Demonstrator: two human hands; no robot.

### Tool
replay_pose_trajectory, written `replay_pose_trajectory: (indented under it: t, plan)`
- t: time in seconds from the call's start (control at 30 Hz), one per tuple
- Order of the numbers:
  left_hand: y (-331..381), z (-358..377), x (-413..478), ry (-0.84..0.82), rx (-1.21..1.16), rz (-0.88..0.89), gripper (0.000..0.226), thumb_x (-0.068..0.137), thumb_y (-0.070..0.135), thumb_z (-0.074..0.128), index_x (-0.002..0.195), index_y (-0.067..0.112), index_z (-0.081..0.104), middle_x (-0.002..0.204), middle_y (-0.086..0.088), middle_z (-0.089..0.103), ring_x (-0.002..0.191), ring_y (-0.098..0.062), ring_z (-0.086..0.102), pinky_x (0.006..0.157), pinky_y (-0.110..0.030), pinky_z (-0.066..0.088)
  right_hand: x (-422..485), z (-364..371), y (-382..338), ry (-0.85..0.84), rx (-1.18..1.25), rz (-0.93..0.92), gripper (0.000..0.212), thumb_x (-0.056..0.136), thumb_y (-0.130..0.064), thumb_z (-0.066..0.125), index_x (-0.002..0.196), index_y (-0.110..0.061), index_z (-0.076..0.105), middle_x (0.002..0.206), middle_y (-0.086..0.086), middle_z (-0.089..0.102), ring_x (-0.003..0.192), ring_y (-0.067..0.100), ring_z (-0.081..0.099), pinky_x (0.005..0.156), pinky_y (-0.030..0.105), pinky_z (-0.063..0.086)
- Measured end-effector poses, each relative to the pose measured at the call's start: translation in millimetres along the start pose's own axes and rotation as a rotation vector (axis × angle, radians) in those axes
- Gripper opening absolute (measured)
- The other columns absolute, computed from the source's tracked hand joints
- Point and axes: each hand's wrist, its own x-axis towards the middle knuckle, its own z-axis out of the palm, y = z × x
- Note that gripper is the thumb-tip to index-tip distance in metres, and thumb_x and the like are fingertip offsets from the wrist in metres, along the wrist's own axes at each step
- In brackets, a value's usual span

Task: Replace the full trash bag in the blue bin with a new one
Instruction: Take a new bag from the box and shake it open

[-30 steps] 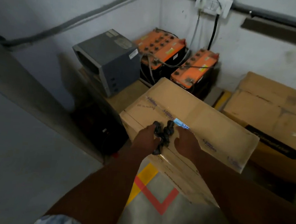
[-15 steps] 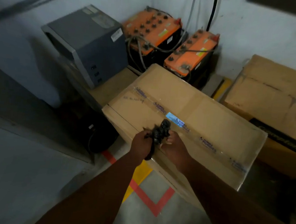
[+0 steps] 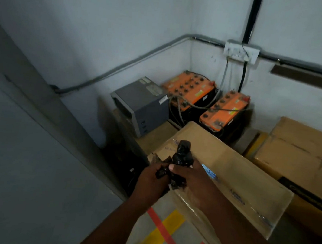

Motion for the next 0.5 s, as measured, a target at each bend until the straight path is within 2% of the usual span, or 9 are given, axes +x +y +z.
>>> replay_pose_trajectory:
  t: [0.07, 0.13, 0.17, 0.23, 0.33, 0.43, 0.5]
  plan:
    - [11.5, -22.6, -10.5, 0.142, 0.191, 0.086, 0.016, 0.084, 0.009, 0.063, 0.088, 0.022, 0.072, 0.077, 0.006, 0.067, 0.064, 0.002, 0.058, 0.063, -0.015, 0.045, -18.3, 23.6, -11.1, -0.028, -0.079, 0.096, 0.064, 0.069, -0.014, 0.086, 0.124, -0.007, 0.054, 0.114, 0.024, 0.068, 0.093, 0.036, 0.072, 0.078, 0.056, 0.058]
    - [18.2, -45.8, -20.7, 0.263, 0.399, 0.164, 0.017, 0.080, 0.013, 0.068, 0.096, 0.020, 0.069, 0.090, 0.008, 0.056, 0.075, 0.006, 0.051, 0.066, -0.006, 0.036, -35.5, 46.3, -17.9, -0.062, -0.205, 0.099, 0.043, 0.074, -0.012, 0.081, 0.111, 0.001, 0.062, 0.104, 0.025, 0.071, 0.082, 0.035, 0.073, 0.071, 0.049, 0.060]
    - [21.6, -57.0, -26.0, 0.301, 0.459, 0.204, 0.019, 0.077, 0.012, 0.069, 0.095, 0.018, 0.067, 0.093, 0.008, 0.052, 0.075, 0.005, 0.048, 0.066, -0.009, 0.035, -41.7, 56.0, -18.3, -0.064, -0.255, 0.079, 0.029, 0.079, -0.008, 0.076, 0.102, 0.003, 0.063, 0.096, 0.026, 0.071, 0.070, 0.032, 0.071, 0.065, 0.044, 0.059]
    - [27.9, -77.7, -37.8, 0.357, 0.535, 0.230, 0.018, 0.074, 0.013, 0.067, 0.091, 0.017, 0.063, 0.093, 0.006, 0.057, 0.078, -0.006, 0.053, 0.066, -0.024, 0.043, -57.9, 76.6, -18.5, -0.010, -0.351, 0.028, 0.015, 0.083, -0.003, 0.069, 0.093, 0.002, 0.059, 0.080, 0.024, 0.066, 0.052, 0.024, 0.062, 0.053, 0.035, 0.054]
    - [33.7, -106.2, -56.7, 0.326, 0.621, 0.179, 0.014, 0.080, 0.018, 0.066, 0.091, 0.020, 0.058, 0.084, -0.001, 0.068, 0.076, -0.019, 0.065, 0.060, -0.035, 0.052, -80.8, 101.9, -18.1, 0.044, -0.552, -0.096, 0.010, 0.084, -0.005, 0.062, 0.093, -0.002, 0.062, 0.068, 0.013, 0.060, 0.045, 0.016, 0.054, 0.041, 0.024, 0.043]
    - [38.6, -131.7, -76.2, 0.248, 0.701, 0.215, 0.022, 0.082, 0.018, 0.065, 0.104, 0.023, 0.061, 0.093, -0.001, 0.072, 0.084, -0.021, 0.068, 0.061, -0.026, 0.045, -102.4, 127.5, -23.6, -0.005, -0.760, -0.242, 0.019, 0.087, -0.008, 0.054, 0.089, -0.015, 0.071, 0.063, -0.002, 0.060, 0.049, 0.009, 0.053, 0.040, 0.017, 0.037]
    - [42.4, -146.8, -88.5, 0.194, 0.706, 0.221, 0.031, 0.081, 0.014, 0.061, 0.110, 0.025, 0.064, 0.099, 0.000, 0.073, 0.089, -0.020, 0.067, 0.063, -0.024, 0.041, -112.4, 145.3, -35.6, -0.011, -0.889, -0.401, 0.028, 0.087, -0.009, 0.051, 0.082, -0.024, 0.073, 0.065, -0.010, 0.064, 0.049, 0.002, 0.055, 0.044, 0.018, 0.042]
